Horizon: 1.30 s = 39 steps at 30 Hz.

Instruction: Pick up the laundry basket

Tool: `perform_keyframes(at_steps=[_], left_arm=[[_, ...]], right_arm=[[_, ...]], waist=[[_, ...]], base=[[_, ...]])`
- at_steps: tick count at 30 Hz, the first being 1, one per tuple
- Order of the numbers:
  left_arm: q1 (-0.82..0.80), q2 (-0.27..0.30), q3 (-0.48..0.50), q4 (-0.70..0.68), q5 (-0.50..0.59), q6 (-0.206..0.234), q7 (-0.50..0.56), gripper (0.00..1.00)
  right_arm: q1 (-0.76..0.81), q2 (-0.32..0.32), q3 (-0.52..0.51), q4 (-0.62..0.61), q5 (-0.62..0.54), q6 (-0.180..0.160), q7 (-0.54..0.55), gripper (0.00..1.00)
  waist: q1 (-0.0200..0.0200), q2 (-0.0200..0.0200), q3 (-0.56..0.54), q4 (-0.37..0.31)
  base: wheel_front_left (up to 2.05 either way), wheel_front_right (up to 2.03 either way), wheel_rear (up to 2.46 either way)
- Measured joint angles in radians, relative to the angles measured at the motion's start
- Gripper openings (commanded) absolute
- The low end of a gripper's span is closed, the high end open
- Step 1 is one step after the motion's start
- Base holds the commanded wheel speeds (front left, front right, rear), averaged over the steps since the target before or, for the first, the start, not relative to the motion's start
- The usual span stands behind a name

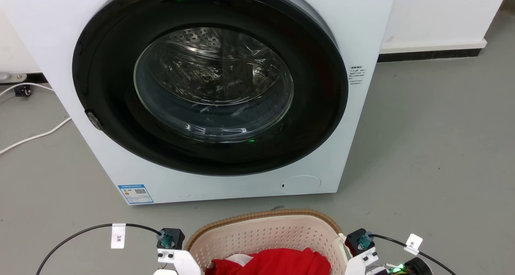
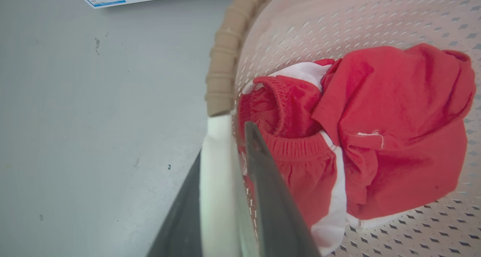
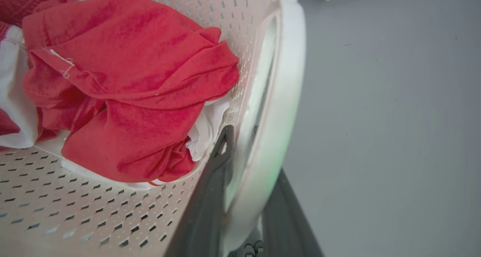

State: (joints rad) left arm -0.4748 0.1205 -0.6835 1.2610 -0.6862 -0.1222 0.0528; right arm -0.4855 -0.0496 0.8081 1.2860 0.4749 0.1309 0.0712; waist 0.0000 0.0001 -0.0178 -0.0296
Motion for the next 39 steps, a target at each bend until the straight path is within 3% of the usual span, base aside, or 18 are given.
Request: perform_keyframes(at_steps=[39], left_arm=[[-0.002,0.011,-0.11,0.017,-0.111,0.0,-0.027,0.0]], right_arm=[[0.013,0.001,0.014,0.001,0.008,0.0,0.011,0.0]], waist=[[0.0,0.0,-0.005,-0.001]], base=[[0.0,0.0,0.0]])
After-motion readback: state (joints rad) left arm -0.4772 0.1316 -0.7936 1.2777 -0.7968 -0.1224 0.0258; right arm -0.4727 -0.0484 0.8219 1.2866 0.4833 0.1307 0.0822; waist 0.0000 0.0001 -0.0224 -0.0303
